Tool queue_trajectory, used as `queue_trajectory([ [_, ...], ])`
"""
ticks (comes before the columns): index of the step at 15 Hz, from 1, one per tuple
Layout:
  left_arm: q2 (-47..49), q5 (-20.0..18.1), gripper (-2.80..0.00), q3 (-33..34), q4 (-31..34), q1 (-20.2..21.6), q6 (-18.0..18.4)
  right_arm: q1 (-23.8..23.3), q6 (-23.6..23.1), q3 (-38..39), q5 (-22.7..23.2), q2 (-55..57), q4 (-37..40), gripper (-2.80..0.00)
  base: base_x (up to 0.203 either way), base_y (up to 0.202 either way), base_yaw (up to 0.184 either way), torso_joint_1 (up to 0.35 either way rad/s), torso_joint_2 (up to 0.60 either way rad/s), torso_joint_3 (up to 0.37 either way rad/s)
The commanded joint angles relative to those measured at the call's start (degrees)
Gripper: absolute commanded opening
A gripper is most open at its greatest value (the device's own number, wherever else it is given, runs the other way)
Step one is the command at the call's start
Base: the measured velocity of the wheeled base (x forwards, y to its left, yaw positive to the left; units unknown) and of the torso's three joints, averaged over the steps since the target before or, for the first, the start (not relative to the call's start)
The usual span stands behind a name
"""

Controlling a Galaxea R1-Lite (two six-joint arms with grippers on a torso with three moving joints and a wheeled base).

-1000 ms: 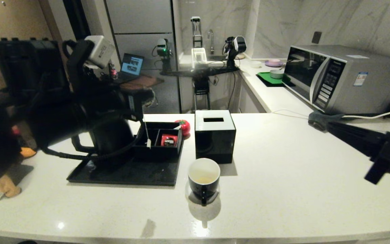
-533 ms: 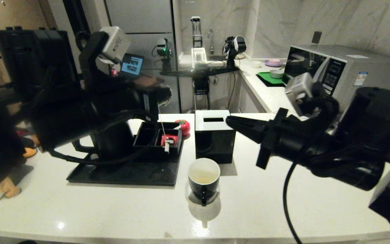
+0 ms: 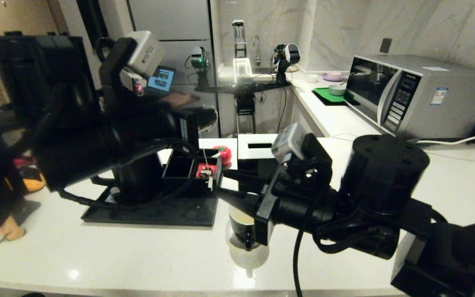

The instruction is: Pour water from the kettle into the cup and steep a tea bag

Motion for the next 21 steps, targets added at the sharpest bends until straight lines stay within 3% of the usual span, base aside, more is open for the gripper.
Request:
queue_trajectory([
  [1,-0.4,0.0,-2.8,0.1,-0.2,-0.2,-0.1,1.6,1.3,-1.7,-0.9,1.9,-2.2,0.0,0.0,0.0,0.0,0.0,0.0,0.0],
  [21,-6.0,0.2,-2.8,0.5,6.0,-3.9,-0.1,1.6,2.3,-7.9,-1.2,11.8,-5.4,0.0,0.0,0.0,0.0,0.0,0.0,0.0],
])
